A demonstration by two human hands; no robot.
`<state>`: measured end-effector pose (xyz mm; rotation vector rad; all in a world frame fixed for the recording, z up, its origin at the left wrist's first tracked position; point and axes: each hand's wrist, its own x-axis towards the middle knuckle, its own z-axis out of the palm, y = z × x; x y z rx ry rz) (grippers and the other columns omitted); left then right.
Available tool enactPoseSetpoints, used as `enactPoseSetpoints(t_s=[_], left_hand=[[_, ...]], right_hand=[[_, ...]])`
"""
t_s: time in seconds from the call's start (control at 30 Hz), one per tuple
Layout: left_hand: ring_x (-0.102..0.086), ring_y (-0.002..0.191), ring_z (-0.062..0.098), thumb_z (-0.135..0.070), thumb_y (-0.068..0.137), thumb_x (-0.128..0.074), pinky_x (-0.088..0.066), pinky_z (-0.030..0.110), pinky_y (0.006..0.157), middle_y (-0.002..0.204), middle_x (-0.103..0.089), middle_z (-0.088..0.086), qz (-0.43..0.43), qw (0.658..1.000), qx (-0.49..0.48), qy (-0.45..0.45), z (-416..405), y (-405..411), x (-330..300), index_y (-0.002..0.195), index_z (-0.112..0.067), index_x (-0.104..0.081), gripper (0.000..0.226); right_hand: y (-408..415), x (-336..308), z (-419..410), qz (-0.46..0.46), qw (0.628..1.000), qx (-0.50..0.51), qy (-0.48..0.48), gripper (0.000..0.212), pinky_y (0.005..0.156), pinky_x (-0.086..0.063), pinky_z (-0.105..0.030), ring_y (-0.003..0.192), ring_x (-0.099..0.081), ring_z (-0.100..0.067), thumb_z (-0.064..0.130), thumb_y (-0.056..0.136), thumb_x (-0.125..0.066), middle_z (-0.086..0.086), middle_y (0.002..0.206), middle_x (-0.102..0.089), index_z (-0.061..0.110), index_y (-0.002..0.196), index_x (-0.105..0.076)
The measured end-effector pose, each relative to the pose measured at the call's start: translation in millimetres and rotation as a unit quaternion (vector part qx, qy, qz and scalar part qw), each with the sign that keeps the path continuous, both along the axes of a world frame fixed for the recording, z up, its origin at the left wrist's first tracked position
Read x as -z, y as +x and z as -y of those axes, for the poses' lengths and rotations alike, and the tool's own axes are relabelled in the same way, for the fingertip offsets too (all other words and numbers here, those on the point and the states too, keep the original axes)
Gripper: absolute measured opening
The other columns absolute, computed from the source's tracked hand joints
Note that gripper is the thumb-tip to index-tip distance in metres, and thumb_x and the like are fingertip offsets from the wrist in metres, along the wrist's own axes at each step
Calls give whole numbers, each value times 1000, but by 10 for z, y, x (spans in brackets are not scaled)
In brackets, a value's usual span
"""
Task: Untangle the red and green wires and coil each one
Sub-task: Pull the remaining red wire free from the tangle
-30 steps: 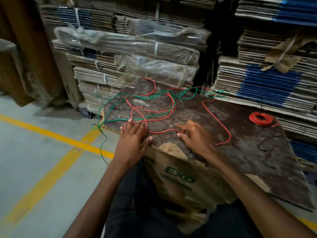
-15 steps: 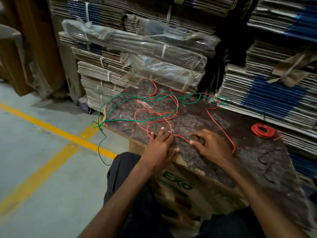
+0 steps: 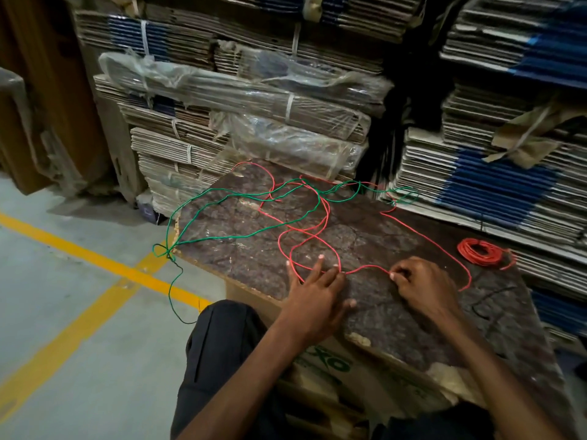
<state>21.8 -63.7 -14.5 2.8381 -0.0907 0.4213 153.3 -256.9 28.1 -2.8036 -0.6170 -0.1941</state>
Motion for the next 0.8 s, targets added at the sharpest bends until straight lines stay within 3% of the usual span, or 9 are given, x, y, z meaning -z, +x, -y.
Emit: enactPoseSetpoints(t_s=[0.1,0.17,0.33,0.37,0.43,0.5,0.57,0.67,0.8], left_hand=[[-27,146,23,-62,92,-23,-36,61,105,153,-38,0,-36,999,-11,-16,116,28,-119,141,-20,-41,68],[-39,139,21,-62,94,-27,-51,49,92,155,-33,-1,-32,999,-26,-17,104,-32,-263,141,-24,-39,62],[-70,92,19,-59,92,-38,-55,36,56,128,-61,-12,154,982,-107,2,-276,-215,-576,117,-30,-61,44],[-70,94,18,-56,92,-44,-56,35,58,125,-64,-10,184,975,-123,7,-419,-192,-562,115,-29,-65,42],[-61,118,20,-56,93,-41,-56,41,81,135,-59,-1,151,978,-143,22,-712,-99,-503,124,-23,-63,50],[-39,140,27,-61,92,-26,-40,59,102,149,-45,6,55,986,-150,57,-946,-1,-445,137,-19,-54,67],[-16,149,29,-64,86,-10,-19,66,110,159,-27,6,-25,984,-153,83,-1102,76,-389,148,-19,-38,82],[6,150,23,-60,77,11,-6,62,114,164,-4,1,-84,979,-157,102,-1245,153,-309,155,-24,-14,89],[7,150,22,-62,75,13,-6,62,114,164,0,-1,-98,976,-166,102,-1351,235,-266,155,-24,-8,91]], right_hand=[[-7,-61,-61,5,999,-22,32,7,72,-52,-34,89,-66,-24,27,83,-69,5,89,-68,29,88,-73],[-30,-133,-198,22,998,-39,54,10,72,-51,-34,90,-66,-24,29,84,-69,4,91,-69,28,92,-73],[-7,-232,-758,21,987,-118,105,26,73,-51,-34,89,-65,-22,43,84,-64,3,94,-65,26,103,-72],[2,-231,-881,14,985,-135,107,34,76,-51,-34,92,-64,-21,49,82,-62,3,98,-65,26,107,-70],[13,-201,-1122,-2,982,-167,89,46,85,-51,-33,103,-62,-19,55,80,-62,5,113,-63,27,117,-67],[17,-140,-1325,-18,978,-200,57,58,94,-45,-30,115,-57,-18,59,78,-65,3,127,-56,26,127,-61],[36,-45,-1456,-32,975,-220,14,65,99,-38,-27,123,-51,-19,61,79,-65,1,136,-50,26,133,-56],[76,83,-1483,-26,971,-235,-24,58,94,-37,-25,118,-52,-19,64,81,-62,0,126,-56,24,123,-62],[142,84,-1246,-18,971,-236,5,45,80,-38,-25,98,-57,-15,63,79,-65,3,102,-62,22,100,-66]])
